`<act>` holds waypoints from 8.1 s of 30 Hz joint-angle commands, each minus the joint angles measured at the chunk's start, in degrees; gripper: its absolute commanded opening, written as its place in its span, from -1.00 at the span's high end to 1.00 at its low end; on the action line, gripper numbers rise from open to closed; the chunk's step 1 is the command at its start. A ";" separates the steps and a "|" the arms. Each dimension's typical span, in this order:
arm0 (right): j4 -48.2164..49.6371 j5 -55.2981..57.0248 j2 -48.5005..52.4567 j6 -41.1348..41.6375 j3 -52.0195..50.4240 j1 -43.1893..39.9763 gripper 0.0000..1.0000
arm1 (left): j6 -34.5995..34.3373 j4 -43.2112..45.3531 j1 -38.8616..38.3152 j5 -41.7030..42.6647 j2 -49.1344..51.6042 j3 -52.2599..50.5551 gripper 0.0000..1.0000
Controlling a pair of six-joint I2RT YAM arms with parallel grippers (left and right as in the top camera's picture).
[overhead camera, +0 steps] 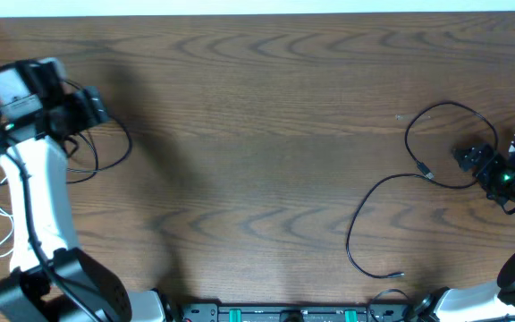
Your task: Untangle cables
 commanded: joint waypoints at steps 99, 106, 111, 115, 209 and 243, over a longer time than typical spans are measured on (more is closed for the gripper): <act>-2.51 -0.33 0.68 -0.87 -0.48 0.44 -0.98 | -6.40 13.79 10.56 -14.64 24.68 -7.89 -0.59; -3.41 -0.33 0.68 -0.87 -0.48 0.44 -0.98 | -10.56 21.94 19.06 -14.53 24.68 -7.87 -0.59; -3.61 -0.33 0.68 -0.87 -0.48 0.44 -0.99 | -12.13 22.97 21.75 -10.86 24.65 -7.87 -0.59; -3.56 -0.33 0.68 -0.87 -0.48 0.44 -0.99 | -12.13 23.15 21.42 -6.10 24.59 -7.85 -0.59; -3.61 -2.21 0.68 -1.07 -0.50 0.44 -0.98 | -8.76 19.06 -75.32 -1.01 20.20 -7.37 -0.96; -3.67 -2.21 0.68 -1.07 -0.50 0.44 -0.99 | -15.15 24.26 -82.38 -18.51 26.75 -7.34 -0.71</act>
